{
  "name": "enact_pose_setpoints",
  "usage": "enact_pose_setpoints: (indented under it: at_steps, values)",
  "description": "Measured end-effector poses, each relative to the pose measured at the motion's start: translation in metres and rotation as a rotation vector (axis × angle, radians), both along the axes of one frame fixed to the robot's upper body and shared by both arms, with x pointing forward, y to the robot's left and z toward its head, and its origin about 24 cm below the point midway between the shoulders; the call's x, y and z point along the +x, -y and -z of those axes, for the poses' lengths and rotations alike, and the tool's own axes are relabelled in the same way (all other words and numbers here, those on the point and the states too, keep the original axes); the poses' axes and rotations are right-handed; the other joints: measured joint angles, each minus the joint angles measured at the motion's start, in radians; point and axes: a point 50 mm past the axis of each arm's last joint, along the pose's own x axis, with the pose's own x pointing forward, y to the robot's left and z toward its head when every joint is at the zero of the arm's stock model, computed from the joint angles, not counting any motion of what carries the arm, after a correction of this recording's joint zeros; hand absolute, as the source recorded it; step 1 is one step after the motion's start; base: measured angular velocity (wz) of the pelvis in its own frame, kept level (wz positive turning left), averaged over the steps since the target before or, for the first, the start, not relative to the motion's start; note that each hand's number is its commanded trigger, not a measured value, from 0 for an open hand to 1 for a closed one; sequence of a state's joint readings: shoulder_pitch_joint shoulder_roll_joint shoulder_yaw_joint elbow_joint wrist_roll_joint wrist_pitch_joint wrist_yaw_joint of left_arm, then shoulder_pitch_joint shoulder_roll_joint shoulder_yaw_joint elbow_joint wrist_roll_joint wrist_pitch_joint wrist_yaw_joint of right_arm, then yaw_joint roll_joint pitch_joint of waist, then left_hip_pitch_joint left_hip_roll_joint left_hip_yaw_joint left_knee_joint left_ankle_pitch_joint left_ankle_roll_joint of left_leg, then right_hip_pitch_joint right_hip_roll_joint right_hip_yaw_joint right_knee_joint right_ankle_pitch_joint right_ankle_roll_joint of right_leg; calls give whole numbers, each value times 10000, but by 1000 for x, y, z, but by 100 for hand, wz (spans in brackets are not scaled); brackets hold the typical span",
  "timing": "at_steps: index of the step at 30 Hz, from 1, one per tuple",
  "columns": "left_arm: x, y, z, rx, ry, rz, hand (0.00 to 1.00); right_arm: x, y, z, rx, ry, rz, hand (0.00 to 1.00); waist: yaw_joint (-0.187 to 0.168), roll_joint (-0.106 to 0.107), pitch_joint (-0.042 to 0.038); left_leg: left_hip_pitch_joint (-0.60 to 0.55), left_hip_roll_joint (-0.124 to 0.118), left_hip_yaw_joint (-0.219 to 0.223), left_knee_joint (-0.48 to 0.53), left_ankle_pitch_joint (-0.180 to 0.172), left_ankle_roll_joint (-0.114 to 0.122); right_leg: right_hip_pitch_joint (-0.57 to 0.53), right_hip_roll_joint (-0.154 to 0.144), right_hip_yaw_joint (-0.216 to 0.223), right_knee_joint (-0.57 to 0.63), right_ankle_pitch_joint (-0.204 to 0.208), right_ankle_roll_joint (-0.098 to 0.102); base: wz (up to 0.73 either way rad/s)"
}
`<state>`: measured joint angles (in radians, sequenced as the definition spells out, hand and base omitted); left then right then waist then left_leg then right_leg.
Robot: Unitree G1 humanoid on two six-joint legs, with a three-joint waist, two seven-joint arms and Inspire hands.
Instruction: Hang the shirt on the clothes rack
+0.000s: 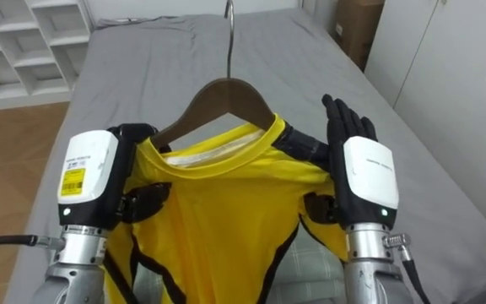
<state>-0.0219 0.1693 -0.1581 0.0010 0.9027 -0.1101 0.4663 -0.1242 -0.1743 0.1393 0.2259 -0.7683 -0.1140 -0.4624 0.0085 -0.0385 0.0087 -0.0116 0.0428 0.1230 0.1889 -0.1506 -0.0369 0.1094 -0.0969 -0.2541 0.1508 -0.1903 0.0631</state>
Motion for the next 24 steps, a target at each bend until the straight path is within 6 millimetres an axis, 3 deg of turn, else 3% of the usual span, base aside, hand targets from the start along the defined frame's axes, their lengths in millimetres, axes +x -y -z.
enact_pose_setpoints:
  at_steps: [24]
  values:
    - [3,8,-3,-278,-452,-17,100,9,-14,-11,-172,524,-230,0,135,57,30,31,-20,-157,-27,0,-1,96,-10,-258,-14,-1,2,1]
